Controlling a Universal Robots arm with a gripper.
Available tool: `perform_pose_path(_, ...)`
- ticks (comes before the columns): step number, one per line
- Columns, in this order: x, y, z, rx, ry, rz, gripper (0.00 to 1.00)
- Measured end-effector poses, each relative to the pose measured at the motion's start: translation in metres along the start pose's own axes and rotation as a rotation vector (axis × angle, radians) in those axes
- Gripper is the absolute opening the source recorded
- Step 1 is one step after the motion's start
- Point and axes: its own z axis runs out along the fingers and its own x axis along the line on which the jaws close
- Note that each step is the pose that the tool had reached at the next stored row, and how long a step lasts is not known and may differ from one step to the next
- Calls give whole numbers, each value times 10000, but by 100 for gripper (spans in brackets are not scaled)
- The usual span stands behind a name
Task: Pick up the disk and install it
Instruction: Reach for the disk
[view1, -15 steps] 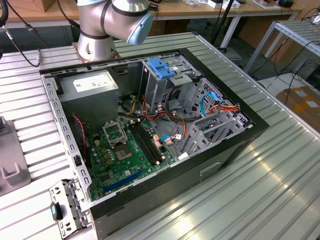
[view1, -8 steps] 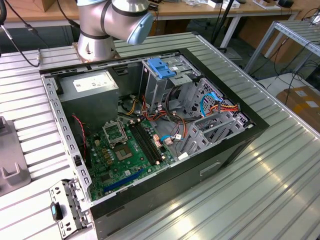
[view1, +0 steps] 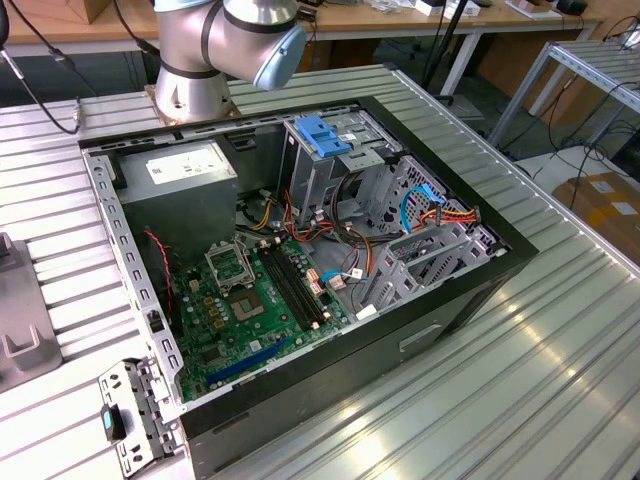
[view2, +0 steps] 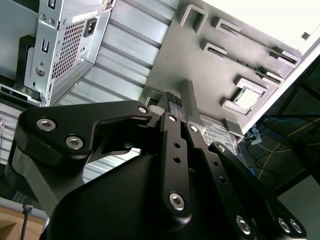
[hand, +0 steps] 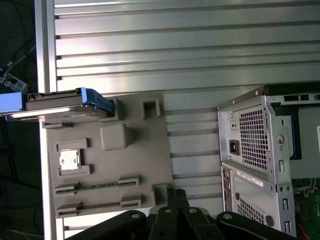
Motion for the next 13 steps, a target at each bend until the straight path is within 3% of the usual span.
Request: perform_pose_path(13,33,-3,1,0,0,0,10)
